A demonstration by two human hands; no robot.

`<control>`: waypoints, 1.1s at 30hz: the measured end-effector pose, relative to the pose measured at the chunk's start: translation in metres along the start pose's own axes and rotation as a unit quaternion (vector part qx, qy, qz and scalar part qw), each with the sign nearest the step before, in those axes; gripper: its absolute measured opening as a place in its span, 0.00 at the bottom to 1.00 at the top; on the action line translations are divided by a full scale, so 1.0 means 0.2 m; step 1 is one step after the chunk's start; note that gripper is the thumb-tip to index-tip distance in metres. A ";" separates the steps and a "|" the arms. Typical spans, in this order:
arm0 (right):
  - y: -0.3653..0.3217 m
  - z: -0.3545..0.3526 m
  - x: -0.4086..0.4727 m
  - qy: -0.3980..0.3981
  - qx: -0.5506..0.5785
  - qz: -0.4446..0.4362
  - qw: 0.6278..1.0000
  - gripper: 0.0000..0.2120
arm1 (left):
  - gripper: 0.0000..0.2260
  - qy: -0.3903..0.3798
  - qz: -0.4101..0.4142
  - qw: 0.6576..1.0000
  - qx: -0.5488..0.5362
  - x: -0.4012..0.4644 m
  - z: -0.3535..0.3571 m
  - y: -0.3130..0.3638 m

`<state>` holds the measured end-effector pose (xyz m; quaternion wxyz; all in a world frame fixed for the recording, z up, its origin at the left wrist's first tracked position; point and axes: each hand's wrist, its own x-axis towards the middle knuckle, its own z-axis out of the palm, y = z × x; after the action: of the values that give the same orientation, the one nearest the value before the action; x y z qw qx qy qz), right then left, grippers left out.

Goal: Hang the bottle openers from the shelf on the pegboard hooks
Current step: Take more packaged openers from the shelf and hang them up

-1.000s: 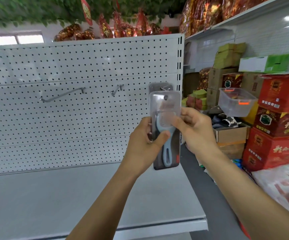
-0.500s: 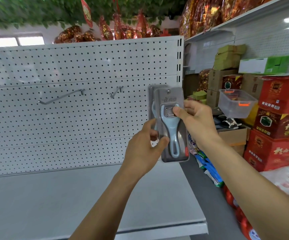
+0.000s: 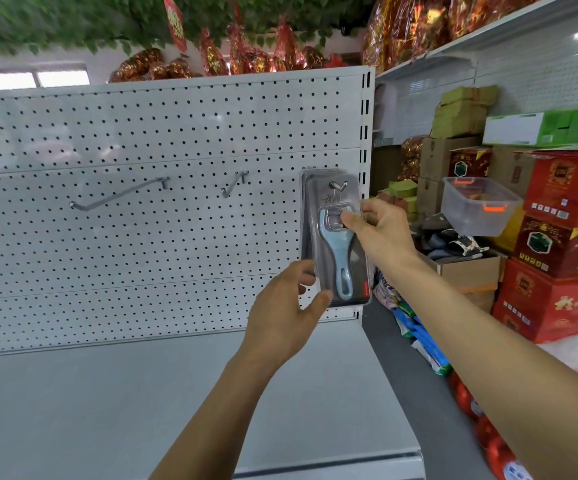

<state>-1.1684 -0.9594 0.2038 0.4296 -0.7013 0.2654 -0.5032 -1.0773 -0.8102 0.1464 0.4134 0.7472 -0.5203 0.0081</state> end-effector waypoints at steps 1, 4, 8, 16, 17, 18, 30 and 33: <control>0.00 0.01 0.01 0.001 -0.007 -0.004 1.000 0.03 | 0.22 -0.001 -0.002 1.000 0.001 0.00 0.01 -0.01; 0.02 0.02 0.03 0.006 -0.041 -0.016 0.999 0.04 | 0.21 0.000 -0.003 1.000 0.017 0.01 0.02 -0.04; 0.09 0.01 0.00 -0.007 -0.093 0.008 0.996 0.12 | 0.20 0.006 0.006 0.998 0.060 -0.02 0.05 -0.09; 0.36 -0.03 -0.41 -0.063 -0.183 0.064 0.979 0.15 | 0.20 0.002 -0.007 0.994 0.111 -0.22 0.12 -0.19; 0.39 -0.01 -0.48 -0.075 -0.198 0.049 0.976 0.14 | 0.20 0.001 -0.009 0.993 0.117 -0.26 0.13 -0.21; 0.41 0.00 -0.56 -0.087 -0.212 0.030 0.973 0.14 | 0.19 0.001 -0.013 0.993 0.119 -0.31 0.14 -0.22; 0.39 0.36 -1.26 -0.237 -0.258 -0.025 0.936 0.14 | 0.20 0.008 -0.112 0.990 0.085 -0.92 -0.01 -0.58; 0.36 0.54 -1.41 -0.276 -0.254 -0.028 0.927 0.13 | 0.19 0.010 -0.147 0.984 0.098 -1.09 -0.14 -0.73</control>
<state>-1.1630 -0.7317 -0.0064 0.2792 -0.9052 0.2358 -0.2171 -1.0512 -0.6066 -0.0198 0.3400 0.8524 -0.3971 0.0059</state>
